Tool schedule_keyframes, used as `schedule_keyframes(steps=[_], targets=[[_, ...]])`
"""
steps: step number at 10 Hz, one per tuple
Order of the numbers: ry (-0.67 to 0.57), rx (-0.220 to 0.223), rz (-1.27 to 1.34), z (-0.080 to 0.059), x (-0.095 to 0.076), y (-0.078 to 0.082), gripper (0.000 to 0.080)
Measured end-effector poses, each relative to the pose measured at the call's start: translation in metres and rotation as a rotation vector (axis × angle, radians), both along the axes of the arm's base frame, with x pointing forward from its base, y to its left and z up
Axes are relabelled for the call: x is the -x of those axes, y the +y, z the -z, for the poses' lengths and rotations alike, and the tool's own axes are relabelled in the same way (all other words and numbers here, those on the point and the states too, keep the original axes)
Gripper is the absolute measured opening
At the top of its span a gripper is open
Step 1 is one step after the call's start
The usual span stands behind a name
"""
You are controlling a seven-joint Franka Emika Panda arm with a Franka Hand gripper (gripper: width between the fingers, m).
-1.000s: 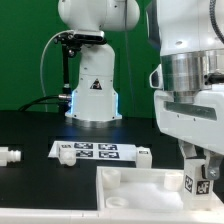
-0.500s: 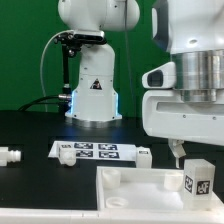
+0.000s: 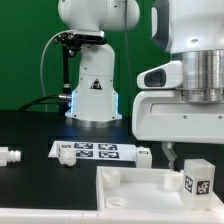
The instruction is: Assemble square table
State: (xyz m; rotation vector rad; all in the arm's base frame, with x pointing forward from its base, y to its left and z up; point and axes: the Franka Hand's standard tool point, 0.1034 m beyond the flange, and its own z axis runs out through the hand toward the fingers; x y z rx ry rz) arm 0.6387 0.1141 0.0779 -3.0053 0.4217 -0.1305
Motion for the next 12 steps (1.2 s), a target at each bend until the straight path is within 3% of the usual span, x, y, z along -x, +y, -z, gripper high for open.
schedule_keyframes(steps=[2, 5, 9, 12], targets=[[-0.013, 0.007, -0.048, 0.0009, -0.0012, -0.0008, 0.0649], [-0.003, -0.001, 0.043, 0.0015, -0.0009, -0.0025, 0.0289], [0.039, -0.045, 0.47, 0.0017, -0.0003, -0.0051, 0.0289], [0.102, -0.139, 0.942, 0.0023, 0.0004, -0.0042, 0.0289]])
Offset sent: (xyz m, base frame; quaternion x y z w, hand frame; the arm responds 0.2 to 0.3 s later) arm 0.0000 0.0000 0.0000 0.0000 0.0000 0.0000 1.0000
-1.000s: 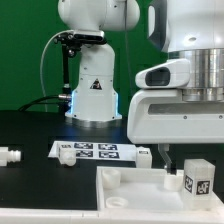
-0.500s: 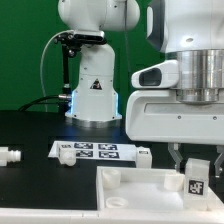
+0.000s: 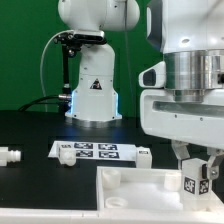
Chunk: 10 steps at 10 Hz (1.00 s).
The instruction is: Assemble square table
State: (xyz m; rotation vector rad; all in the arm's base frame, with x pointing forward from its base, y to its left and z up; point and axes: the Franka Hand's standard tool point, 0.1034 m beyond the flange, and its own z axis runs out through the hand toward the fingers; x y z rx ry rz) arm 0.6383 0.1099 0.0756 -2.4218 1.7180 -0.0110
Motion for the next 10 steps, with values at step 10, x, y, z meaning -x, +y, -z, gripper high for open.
schedule_keyframes(steps=[10], targets=[[0.08, -0.11, 0.564, 0.0006, -0.0004, 0.0031, 0.0405]])
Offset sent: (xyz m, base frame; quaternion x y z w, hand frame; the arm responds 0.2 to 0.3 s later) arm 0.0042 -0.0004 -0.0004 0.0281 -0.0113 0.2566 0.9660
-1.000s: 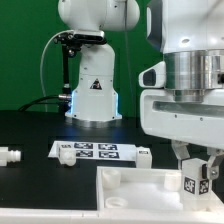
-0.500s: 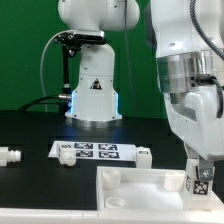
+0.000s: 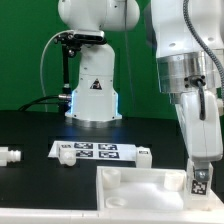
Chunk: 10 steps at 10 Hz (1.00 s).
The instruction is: Assemble square table
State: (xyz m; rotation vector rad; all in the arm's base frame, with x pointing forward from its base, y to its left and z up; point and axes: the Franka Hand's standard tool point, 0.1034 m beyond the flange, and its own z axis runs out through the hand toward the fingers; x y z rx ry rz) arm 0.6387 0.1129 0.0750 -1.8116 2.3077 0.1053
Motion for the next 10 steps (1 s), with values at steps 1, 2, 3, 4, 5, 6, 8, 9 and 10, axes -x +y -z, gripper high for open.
schedule_keyframes(steps=[1, 2, 3, 4, 5, 6, 8, 9, 10], targets=[[0.004, 0.013, -0.074, 0.0, 0.002, 0.0, 0.0405], [0.024, 0.035, -0.239, -0.003, 0.005, 0.001, 0.054], [0.013, 0.05, -0.383, -0.008, 0.004, 0.002, 0.063], [-0.009, 0.055, -0.489, -0.015, 0.003, 0.001, 0.063], [-0.012, 0.05, -0.557, -0.026, 0.004, 0.002, 0.0644], [-0.015, 0.059, -0.602, -0.036, 0.004, 0.004, 0.0644], [-0.015, 0.061, -0.604, -0.034, 0.005, 0.004, 0.0648], [-0.015, 0.061, -0.605, -0.034, 0.005, 0.004, 0.0648], [-0.02, 0.062, -0.637, -0.035, 0.004, 0.002, 0.0648]])
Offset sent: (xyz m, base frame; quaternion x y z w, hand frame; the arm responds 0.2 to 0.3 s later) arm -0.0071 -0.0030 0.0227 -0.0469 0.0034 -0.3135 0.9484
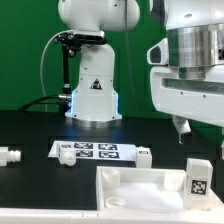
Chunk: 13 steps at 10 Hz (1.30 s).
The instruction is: Assemble square table
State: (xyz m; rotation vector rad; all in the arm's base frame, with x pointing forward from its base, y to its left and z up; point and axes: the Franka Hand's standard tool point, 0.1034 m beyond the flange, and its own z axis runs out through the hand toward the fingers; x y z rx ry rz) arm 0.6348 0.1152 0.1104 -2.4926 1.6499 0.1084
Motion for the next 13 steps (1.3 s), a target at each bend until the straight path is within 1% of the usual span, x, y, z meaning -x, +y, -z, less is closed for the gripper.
schedule_keyframes(steps=[1, 2, 3, 4, 9, 10, 11, 12, 13], targets=[[-0.009, 0.0, -0.041, -0.004, -0.001, -0.004, 0.0648], [-0.015, 0.006, -0.108, -0.008, 0.006, -0.002, 0.0648], [-0.014, 0.024, -0.164, -0.011, 0.017, 0.003, 0.0648], [-0.003, 0.023, -0.13, -0.012, 0.026, 0.006, 0.0648], [-0.006, 0.023, -0.158, -0.009, 0.025, 0.004, 0.0648], [-0.012, 0.025, -0.241, -0.008, 0.031, 0.0, 0.0648], [-0.027, 0.032, -0.342, -0.006, 0.042, 0.0, 0.0648], [-0.043, 0.054, -0.443, -0.002, 0.056, 0.002, 0.0648], [-0.053, 0.07, -0.496, 0.0, 0.061, 0.003, 0.0648]])
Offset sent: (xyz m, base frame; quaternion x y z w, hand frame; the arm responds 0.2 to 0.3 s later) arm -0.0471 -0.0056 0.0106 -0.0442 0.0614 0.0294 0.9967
